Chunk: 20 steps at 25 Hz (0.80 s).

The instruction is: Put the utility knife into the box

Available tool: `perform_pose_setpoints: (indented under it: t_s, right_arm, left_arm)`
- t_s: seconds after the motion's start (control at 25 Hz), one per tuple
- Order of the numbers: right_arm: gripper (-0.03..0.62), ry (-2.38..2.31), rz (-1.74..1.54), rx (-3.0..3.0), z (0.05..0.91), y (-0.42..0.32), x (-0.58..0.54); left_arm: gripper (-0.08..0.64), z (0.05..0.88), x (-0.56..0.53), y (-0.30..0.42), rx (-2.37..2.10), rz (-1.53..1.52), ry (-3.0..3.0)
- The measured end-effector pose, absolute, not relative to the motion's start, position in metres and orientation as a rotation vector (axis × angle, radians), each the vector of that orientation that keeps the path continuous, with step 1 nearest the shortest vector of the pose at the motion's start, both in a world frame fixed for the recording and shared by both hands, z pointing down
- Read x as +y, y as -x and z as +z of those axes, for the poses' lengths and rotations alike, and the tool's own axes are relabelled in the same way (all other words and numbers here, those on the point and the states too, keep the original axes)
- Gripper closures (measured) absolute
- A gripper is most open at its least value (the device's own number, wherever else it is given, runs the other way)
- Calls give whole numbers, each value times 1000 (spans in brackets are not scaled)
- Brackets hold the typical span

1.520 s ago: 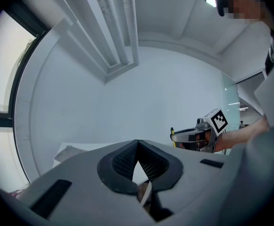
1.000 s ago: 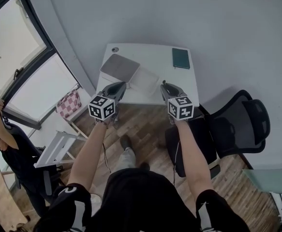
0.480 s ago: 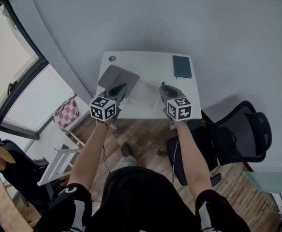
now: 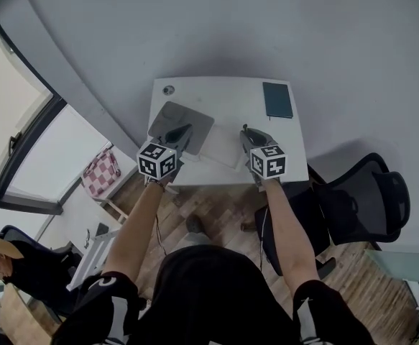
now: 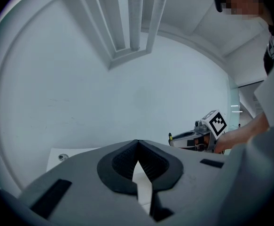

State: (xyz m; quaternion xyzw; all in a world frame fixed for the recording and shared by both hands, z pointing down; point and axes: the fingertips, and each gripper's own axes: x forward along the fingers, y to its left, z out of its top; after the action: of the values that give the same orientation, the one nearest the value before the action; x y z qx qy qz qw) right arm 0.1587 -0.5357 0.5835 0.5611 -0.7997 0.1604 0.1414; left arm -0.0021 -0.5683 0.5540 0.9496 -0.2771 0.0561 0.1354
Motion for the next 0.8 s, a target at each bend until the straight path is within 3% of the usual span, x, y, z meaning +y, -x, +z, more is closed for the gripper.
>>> perform_pose_setpoints:
  t_s: [0.8]
  right_arm:
    - [520, -1325, 633, -2216, 696, -136, -582]
  left_arm:
    - [535, 601, -606, 2, -874, 182, -2681]
